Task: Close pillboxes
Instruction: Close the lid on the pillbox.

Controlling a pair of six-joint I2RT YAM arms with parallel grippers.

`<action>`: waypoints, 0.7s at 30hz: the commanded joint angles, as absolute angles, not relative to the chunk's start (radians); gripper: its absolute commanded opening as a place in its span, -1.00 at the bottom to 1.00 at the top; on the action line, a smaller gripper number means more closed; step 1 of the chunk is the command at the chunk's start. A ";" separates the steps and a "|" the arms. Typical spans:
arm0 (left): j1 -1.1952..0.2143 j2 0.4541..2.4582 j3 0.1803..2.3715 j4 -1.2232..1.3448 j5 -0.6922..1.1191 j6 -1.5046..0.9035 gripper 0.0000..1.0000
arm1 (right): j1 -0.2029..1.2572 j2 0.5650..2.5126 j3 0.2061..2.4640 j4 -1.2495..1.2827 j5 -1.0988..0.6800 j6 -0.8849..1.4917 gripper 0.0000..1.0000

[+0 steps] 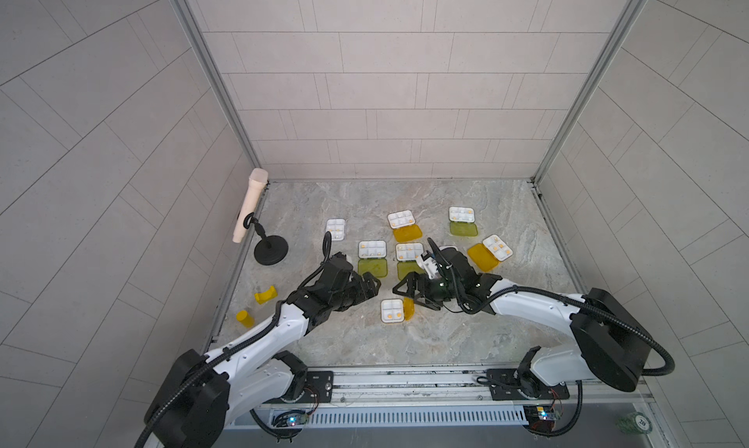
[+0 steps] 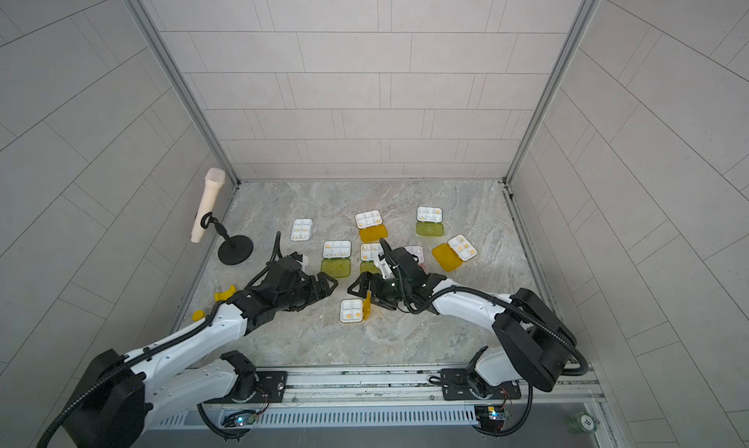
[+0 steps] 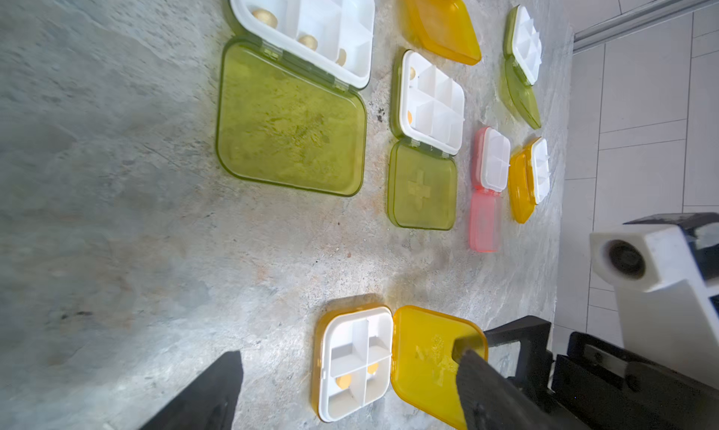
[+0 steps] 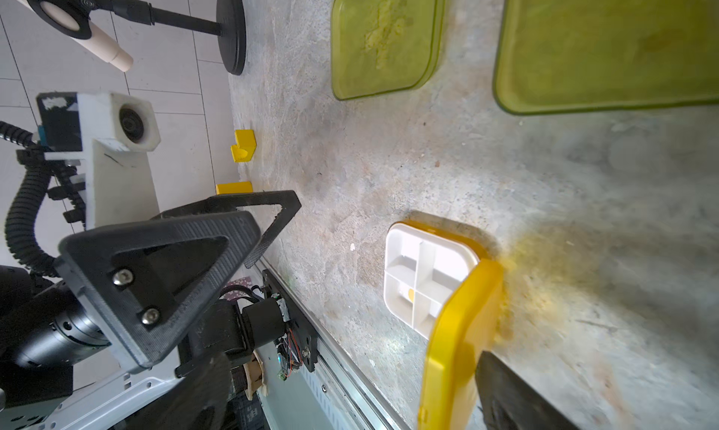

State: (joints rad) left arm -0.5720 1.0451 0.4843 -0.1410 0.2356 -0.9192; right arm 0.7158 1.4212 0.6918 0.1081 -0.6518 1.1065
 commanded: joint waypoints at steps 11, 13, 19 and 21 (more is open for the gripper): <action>-0.502 0.982 0.494 -0.223 0.199 -0.885 0.82 | 0.797 1.525 0.804 0.068 -0.643 1.081 0.99; -0.496 0.976 0.492 -0.225 0.200 -0.884 0.82 | 0.802 1.536 0.813 0.044 -0.632 1.072 0.98; -0.488 0.971 0.488 -0.229 0.198 -0.881 0.82 | 0.825 1.539 0.897 -0.213 -0.492 0.931 0.95; -0.488 0.972 0.485 -0.225 0.194 -0.882 0.82 | 0.848 1.547 0.953 -0.373 -0.371 0.856 0.94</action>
